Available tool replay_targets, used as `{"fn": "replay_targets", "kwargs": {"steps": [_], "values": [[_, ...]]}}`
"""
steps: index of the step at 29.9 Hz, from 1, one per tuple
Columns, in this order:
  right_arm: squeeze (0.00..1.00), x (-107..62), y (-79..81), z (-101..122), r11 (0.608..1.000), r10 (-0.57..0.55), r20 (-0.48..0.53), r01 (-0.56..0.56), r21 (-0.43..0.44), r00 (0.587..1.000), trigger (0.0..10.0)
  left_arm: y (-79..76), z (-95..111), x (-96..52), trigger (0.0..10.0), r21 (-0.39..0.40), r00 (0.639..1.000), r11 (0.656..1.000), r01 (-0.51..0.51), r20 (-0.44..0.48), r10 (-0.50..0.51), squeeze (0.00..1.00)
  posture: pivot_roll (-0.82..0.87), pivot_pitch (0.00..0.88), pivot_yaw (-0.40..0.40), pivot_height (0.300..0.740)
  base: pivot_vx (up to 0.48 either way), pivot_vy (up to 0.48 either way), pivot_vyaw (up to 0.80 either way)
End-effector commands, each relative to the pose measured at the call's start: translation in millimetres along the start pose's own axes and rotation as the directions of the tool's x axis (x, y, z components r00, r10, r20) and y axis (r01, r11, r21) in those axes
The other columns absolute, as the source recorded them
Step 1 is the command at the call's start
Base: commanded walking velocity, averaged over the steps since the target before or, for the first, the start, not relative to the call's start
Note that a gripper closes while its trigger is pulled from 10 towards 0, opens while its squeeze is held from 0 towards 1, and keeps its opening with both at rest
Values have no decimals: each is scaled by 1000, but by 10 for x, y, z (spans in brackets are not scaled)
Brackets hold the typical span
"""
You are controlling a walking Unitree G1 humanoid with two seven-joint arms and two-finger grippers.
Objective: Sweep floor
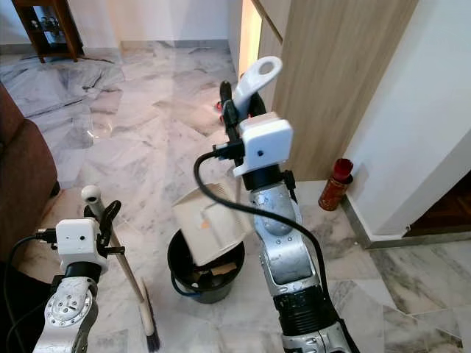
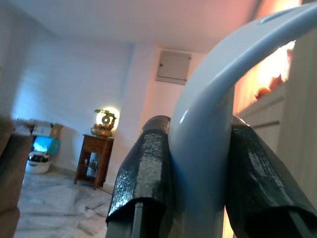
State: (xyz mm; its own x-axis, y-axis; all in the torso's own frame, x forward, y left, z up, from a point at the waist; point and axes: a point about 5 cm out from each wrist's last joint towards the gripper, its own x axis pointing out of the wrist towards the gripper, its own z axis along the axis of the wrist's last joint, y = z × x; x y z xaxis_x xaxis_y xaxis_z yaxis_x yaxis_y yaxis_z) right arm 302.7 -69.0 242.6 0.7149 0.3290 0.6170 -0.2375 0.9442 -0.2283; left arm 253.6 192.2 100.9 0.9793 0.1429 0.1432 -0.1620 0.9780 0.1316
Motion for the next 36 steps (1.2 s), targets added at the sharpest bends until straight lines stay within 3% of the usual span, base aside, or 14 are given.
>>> {"fn": "replay_targets", "kwargs": {"steps": [1,11,31,36], "values": [[0,33,34,231,999,25,126,-21,-31,992,10000,-16,111,23,10000,-6,998,1000,5,56,-5,0,144,86,-28,740,0,0,0],[0,0,182,276,992,127,162,-126,-15,979,10000,-18,116,31,10000,-7,998,1000,6,62,-5,0,151,70,-30,740,0,0,0],[0,-50,327,318,965,253,190,-234,-116,949,10000,-31,130,51,10000,-11,997,1000,8,73,-7,0,150,52,-34,740,0,0,0],[0,-59,358,281,967,255,161,-252,-34,954,10000,-20,130,56,10000,-9,997,1000,4,73,-3,0,152,57,-36,740,0,0,0]]}}
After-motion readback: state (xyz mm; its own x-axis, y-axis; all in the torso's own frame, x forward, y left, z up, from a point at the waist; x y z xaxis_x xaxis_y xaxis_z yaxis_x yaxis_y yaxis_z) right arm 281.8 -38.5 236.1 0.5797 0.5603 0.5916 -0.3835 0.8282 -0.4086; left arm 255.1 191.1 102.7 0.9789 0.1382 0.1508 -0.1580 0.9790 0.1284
